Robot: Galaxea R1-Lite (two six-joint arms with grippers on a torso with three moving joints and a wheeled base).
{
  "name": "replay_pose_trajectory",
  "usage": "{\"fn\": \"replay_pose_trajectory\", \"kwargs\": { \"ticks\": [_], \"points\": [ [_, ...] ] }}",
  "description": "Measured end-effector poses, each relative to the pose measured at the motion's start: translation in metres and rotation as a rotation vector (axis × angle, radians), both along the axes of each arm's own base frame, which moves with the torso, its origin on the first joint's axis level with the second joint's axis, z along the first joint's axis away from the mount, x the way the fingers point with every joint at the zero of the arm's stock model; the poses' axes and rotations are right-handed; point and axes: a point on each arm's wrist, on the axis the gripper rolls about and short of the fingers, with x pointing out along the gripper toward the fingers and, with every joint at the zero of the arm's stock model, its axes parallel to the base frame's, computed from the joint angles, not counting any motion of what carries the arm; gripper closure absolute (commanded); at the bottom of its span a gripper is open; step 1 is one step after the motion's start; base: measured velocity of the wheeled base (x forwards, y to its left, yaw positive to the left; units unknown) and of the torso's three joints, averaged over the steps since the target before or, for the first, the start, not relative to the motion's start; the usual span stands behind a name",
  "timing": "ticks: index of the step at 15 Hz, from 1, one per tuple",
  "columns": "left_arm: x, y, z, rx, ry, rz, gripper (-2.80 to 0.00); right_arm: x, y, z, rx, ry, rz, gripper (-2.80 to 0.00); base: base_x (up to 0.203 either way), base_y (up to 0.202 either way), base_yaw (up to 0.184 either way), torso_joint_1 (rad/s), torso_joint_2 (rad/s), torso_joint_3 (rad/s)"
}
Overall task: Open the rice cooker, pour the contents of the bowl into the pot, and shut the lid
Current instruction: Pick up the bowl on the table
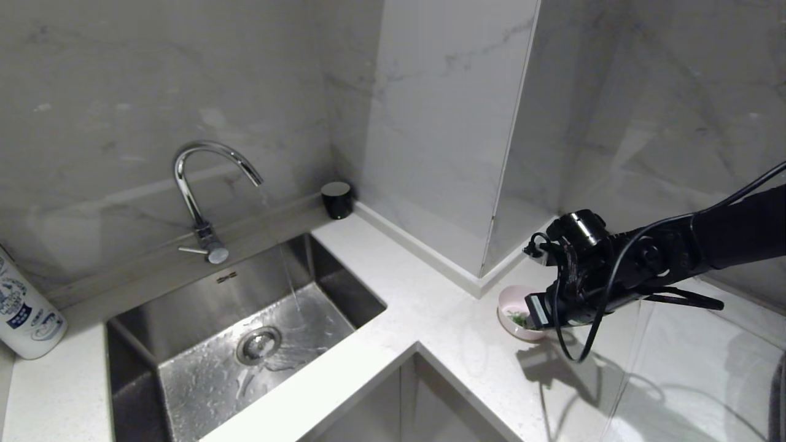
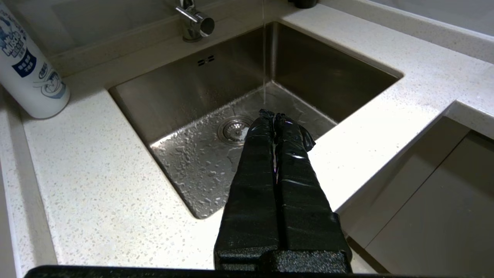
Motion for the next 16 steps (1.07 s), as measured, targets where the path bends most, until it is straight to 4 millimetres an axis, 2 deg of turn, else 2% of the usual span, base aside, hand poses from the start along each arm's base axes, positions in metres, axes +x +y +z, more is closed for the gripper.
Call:
{"fn": "replay_pose_trajectory", "kwargs": {
  "ticks": [11, 16],
  "points": [
    [0.000, 0.000, 0.000, -0.005, 0.001, 0.001, 0.00, 0.054, 0.014, -0.036, -0.062, -0.013, -0.027, -2.80, 0.000, 0.000, 0.000, 0.000, 0.00, 0.000],
    [0.000, 0.000, 0.000, -0.006, 0.001, 0.001, 0.00, 0.068, 0.026, -0.045, -0.053, -0.021, -0.018, -2.80, 0.000, 0.000, 0.000, 0.000, 0.00, 0.000]
  ]
}}
